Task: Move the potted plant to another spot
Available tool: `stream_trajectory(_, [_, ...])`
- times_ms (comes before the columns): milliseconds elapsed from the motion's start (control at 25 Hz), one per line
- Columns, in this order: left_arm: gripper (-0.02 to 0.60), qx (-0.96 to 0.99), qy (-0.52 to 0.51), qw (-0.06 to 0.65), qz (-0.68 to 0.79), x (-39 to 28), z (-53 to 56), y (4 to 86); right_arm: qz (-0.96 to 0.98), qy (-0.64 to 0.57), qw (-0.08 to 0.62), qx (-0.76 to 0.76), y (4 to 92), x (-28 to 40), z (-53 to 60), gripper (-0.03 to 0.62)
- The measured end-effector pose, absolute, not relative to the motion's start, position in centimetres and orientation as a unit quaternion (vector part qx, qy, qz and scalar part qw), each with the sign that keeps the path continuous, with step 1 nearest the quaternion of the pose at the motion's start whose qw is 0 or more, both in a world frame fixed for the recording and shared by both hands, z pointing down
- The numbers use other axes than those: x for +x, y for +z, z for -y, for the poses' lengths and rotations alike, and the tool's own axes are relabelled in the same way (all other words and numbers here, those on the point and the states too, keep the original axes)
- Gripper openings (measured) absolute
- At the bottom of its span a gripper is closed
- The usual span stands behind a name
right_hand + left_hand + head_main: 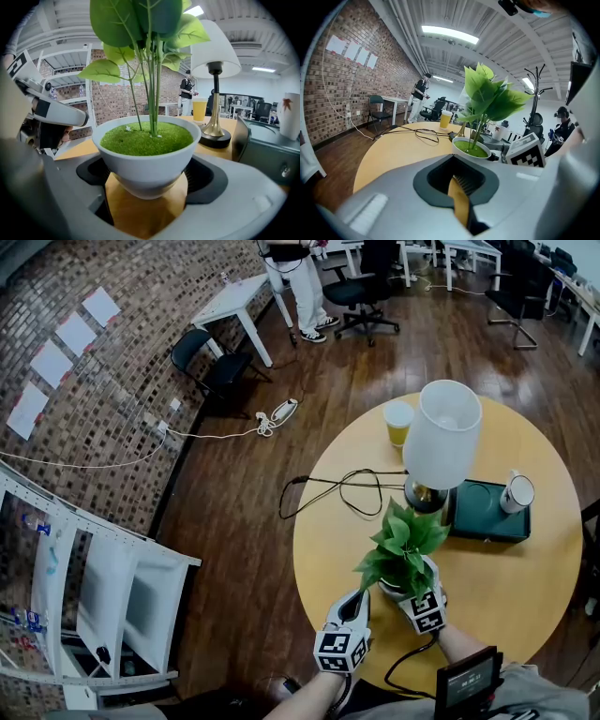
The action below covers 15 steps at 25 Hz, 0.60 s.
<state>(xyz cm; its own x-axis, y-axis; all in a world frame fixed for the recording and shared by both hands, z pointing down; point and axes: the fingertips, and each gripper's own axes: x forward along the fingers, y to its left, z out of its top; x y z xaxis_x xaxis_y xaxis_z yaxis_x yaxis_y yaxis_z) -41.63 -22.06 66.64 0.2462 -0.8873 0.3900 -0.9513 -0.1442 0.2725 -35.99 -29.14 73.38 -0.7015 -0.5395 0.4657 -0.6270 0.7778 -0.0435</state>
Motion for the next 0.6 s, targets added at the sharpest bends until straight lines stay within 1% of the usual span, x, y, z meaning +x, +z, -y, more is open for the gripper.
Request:
stream_trajectory(360, [0.000, 0.753, 0.070, 0.237, 0.610, -41.30, 21.35, 66.75, 0.917, 0.082, 0.221, 0.322, 73.58, -35.76, 29.05, 0.492])
stream_trajectory(600, [0.000, 0.753, 0.070, 0.231, 0.612, -41.56, 21.14, 66.19, 0.918, 0.081, 0.221, 0.319, 73.02, -35.61, 29.14, 0.507])
